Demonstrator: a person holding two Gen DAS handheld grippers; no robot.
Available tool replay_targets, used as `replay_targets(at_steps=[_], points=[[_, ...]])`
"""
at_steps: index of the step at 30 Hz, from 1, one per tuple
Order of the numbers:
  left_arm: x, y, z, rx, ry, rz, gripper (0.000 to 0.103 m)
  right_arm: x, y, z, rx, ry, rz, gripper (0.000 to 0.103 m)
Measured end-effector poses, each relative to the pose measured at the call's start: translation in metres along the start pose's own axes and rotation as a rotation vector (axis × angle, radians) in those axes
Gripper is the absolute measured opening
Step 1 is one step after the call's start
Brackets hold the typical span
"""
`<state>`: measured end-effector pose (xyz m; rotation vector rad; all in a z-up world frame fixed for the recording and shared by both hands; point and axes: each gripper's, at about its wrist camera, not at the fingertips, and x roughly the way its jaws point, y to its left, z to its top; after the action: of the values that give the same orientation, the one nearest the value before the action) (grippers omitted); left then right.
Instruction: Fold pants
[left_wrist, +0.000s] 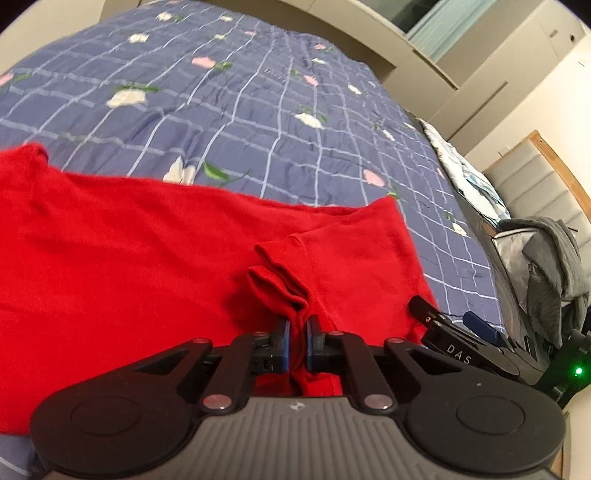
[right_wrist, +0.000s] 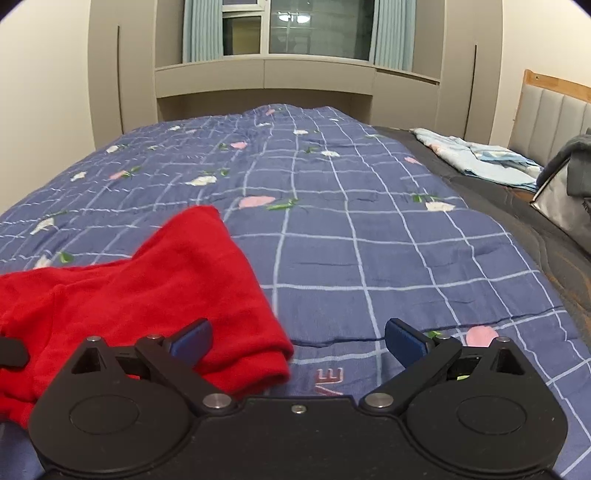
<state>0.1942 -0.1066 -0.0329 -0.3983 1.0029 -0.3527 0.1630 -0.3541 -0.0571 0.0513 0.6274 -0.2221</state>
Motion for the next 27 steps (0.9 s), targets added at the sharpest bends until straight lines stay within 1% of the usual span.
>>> replay_targets(at_steps=[5,12,20,27], points=[[-0.02,-0.004,0.005,0.079,-0.04,0.007,0.007,-0.019,0.014,0.004,-0.018,-0.034,0.04,0.1],[-0.055,0.017,0.014,0.113,-0.067,0.039,0.007,-0.045,0.045,0.01,-0.049,-0.08,0.117,0.1],[-0.089,0.06,0.008,0.097,-0.064,0.086,0.007,-0.062,0.09,0.008,-0.108,-0.08,0.219,0.1],[-0.099,0.099,0.001,0.049,-0.055,0.102,0.007,-0.07,0.129,0.0,-0.173,-0.056,0.289,0.1]])
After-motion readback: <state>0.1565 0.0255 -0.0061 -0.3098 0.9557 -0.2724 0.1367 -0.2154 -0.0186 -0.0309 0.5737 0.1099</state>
